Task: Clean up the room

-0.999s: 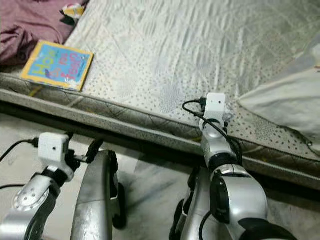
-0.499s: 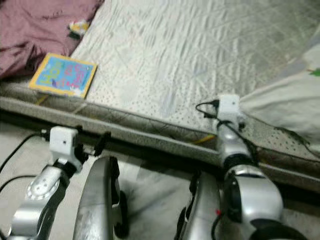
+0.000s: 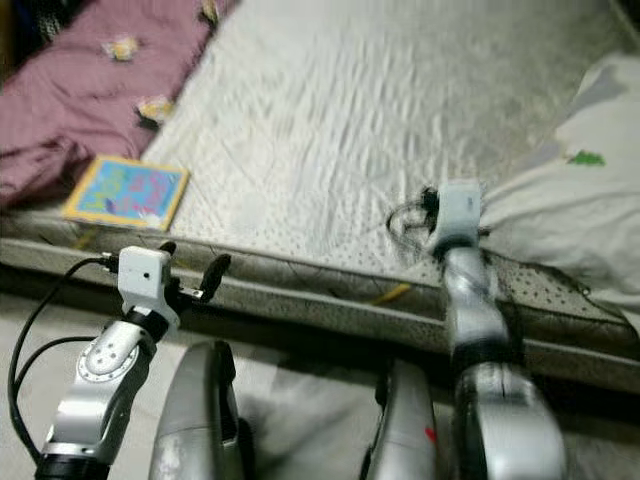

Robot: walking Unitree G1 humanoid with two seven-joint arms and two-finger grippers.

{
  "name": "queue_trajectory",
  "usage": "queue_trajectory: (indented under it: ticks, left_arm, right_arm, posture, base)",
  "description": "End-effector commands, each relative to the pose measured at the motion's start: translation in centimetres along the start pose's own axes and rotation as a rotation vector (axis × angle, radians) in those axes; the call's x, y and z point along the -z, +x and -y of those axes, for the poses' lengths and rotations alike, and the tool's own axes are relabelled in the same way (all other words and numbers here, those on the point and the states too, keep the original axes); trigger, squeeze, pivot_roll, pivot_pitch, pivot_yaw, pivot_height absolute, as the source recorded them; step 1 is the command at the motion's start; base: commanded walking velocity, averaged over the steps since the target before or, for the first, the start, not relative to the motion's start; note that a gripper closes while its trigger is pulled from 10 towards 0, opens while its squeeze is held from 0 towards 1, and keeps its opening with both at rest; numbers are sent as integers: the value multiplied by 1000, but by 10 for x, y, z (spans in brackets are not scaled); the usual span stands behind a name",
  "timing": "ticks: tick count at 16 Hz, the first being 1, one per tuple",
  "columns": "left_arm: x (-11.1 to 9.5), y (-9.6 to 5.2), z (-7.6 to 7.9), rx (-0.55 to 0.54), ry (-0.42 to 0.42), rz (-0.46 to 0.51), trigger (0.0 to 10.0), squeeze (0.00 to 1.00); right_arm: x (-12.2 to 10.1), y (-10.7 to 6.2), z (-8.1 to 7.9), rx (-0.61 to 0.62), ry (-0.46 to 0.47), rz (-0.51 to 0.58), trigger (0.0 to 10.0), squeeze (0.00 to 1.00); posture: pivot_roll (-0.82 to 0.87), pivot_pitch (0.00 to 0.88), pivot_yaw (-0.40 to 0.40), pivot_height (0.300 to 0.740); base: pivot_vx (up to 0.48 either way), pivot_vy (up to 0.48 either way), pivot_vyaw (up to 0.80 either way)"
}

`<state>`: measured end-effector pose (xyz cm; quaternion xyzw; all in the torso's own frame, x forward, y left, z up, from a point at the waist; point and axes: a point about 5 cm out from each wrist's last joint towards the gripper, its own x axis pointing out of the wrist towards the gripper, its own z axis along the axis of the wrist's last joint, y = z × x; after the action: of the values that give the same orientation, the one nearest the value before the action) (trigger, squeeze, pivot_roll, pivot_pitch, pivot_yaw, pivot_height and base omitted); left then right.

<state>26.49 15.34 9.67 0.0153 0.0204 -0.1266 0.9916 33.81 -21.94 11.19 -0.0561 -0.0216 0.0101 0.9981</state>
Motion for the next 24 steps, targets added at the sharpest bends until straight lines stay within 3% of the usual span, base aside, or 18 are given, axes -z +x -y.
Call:
queue_trajectory:
  ticks: [1, 3, 4, 5, 6, 7, 11, 15, 18, 22, 24]
  left_arm:
    - [6, -1, -5, -28, 6, -11, 10000, 0]
    - [9, 2, -9, -51, 6, -4, 10000, 0]
    - [10, 3, -8, -51, 8, -2, 10000, 0]
    - [10, 3, -8, -51, 9, -1, 10000, 0]
    - [11, 3, -7, -51, 10, 0, 10000, 0]
    - [13, 2, -7, -51, 12, 2, 10000, 0]
    - [27, -7, -7, -100, -32, -35, 10000, 0]
    - [24, 1, -3, -104, -45, -14, 10000, 0]
    - [25, 3, -4, -111, -43, -16, 10000, 0]
    - [35, -3, -1, -113, -44, -44, 10000, 0]
    - [36, -1, 5, -98, -48, -46, 10000, 0]
  right_arm:
    - [-3, -10, -4, -29, 31, 42, 0, 0]
    - [6, -44, -11, -58, -15, 85, 0, 0]
    - [15, -63, -12, -11, 12, 52, 0, 0]
    - [17, -70, -12, 4, 21, 39, 0, 0]
    - [20, -79, -14, 20, 56, 23, 1137, 0]
    - [22, -92, -18, 37, 100, -1, 10000, 0]
    - [20, -107, -32, 22, 159, -31, 10000, 0]
    - [4, -90, -45, 31, 184, 10, 10000, 0]
    - [2, -83, -44, 60, 228, -3, 10000, 0]
    - [0, -79, -52, 43, 238, -5, 10000, 0]
    - [1, -78, -48, 53, 239, -13, 10000, 0]
  posture:
    - [-31, 0, 44, 537]
    - [-46, 0, 41, 537]
    - [-61, 0, 39, 537]
    - [-64, 0, 39, 537]
    - [-75, 0, 39, 537]
    - [-86, 0, 37, 537]
    - [-99, 0, 28, 537]
    - [-111, 0, 41, 557]
    - [-110, 0, 39, 581]
    - [-111, 0, 37, 609]
    - [-108, 0, 37, 627]
  base:
    - [0, 0, 0]
    - [0, 0, 0]
    - [0, 0, 0]
    - [0, 0, 0]
    - [0, 0, 0]
    - [0, 0, 0]
    - [0, 0, 0]
    - [0, 0, 0]
    - [0, 0, 0]
    - [0, 0, 0]
    - [0, 0, 0]
